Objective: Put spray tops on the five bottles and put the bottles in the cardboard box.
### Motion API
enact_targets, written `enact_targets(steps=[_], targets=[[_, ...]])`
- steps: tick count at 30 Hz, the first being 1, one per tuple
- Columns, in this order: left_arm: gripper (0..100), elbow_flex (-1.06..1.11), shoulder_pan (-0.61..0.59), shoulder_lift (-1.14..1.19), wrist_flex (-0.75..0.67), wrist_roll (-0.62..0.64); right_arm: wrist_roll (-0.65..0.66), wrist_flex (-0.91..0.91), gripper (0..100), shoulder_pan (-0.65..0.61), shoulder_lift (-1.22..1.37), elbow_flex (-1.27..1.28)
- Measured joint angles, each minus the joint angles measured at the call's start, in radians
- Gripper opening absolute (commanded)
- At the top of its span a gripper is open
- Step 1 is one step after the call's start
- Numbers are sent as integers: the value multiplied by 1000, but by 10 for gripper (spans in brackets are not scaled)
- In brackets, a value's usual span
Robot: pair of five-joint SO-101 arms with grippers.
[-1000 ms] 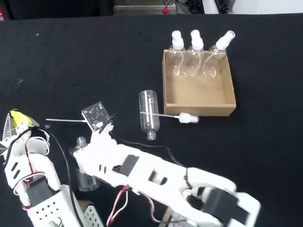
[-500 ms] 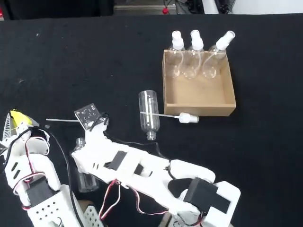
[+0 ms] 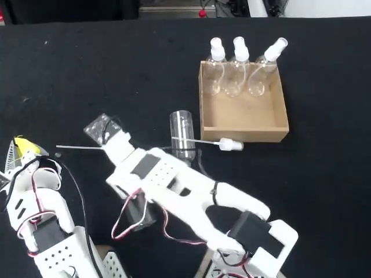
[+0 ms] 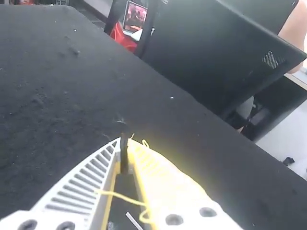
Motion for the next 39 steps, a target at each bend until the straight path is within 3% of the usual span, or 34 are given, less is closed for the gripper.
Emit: enact_targets(steps=[5,12,20,33,39], targets=[[34,0,0,0,0,0,-48,152,299,11,0,-97],[34,0,0,0,0,0,-68,267,177,-35,0,-118],[34,0,0,0,0,0,-68,287,373,-48,0,-118],[34,0,0,0,0,0,-68,336,357,-109,-91,-84],[34,0,0,0,0,0,-68,259,356,-129,-87,-29]])
